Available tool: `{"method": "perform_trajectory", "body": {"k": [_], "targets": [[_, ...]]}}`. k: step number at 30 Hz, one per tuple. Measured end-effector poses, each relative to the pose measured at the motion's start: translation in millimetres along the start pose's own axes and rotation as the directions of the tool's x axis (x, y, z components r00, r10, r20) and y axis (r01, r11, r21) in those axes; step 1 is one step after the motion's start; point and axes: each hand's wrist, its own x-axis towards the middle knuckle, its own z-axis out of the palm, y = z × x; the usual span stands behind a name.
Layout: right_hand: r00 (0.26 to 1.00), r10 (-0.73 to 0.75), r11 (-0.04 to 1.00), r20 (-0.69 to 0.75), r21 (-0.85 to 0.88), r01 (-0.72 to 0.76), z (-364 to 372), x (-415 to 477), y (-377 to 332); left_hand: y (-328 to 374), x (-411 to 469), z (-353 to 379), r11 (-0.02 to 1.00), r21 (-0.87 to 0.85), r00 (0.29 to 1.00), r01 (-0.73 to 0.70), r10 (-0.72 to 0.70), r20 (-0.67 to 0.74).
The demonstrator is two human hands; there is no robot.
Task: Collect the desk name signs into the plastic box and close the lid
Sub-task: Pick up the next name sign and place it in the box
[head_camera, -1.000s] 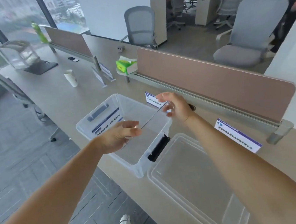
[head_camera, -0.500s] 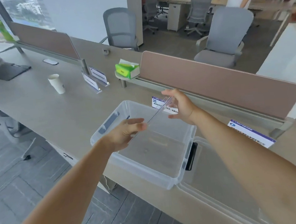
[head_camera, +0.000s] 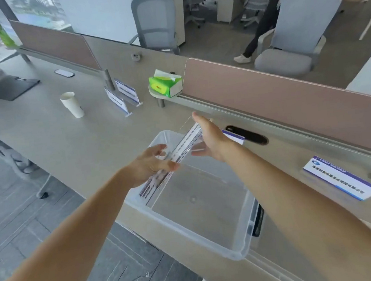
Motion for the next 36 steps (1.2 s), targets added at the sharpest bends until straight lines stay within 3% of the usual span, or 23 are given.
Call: {"method": "perform_trajectory", "body": {"k": [4, 7, 10, 14, 17, 21, 25, 28, 33, 36], "targets": [[0.991, 0.12, 0.99, 0.058, 0.062, -0.124, 12, 18, 3, 8, 13, -7, 0.996, 0.081, 0.998, 0.044, -0.039, -0.054], [0.99, 0.136, 0.976, 0.04, 0.168, -0.141, 24, 23, 4, 8, 21, -19, 0.977, 0.184, 0.994, 0.112, -0.112, -0.009], [0.987, 0.16, 0.978, 0.022, 0.136, -0.161, 30, 30, 3, -1, 33, -39, 0.956, 0.239, 0.983, 0.17, -0.181, 0.026], [0.98, 0.195, 0.98, -0.047, 0.054, -0.192, 39, 37, 6, -13, 63, -69, 0.982, 0.188, 0.997, 0.019, -0.004, -0.081], [0.962, 0.24, 0.966, -0.127, -0.068, -0.25, 49, 39, 12, -20, 93, -92, 0.922, 0.383, 0.976, -0.064, 0.138, -0.17], [0.912, 0.35, 0.907, -0.215, -0.164, -0.387, 65, 45, 30, -32, 115, -102, 0.824, 0.553, 0.959, -0.121, 0.242, -0.151], [0.864, 0.434, 0.863, -0.255, -0.158, -0.48, 78, 57, 50, -44, 133, -100, 0.803, 0.588, 0.977, -0.095, 0.188, -0.099], [0.835, 0.48, 0.839, -0.269, -0.136, -0.527, 83, 71, 63, -54, 147, -95, 0.867, 0.498, 0.994, -0.034, 0.083, -0.077], [0.808, 0.533, 0.811, -0.25, -0.118, -0.572, 88, 103, 79, -77, 159, -92, 0.892, 0.452, 0.98, -0.021, 0.108, -0.168], [0.79, 0.571, 0.788, -0.224, -0.12, -0.604, 92, 118, 88, -83, 158, -86, 0.857, 0.516, 0.979, -0.005, 0.109, -0.171]]}}
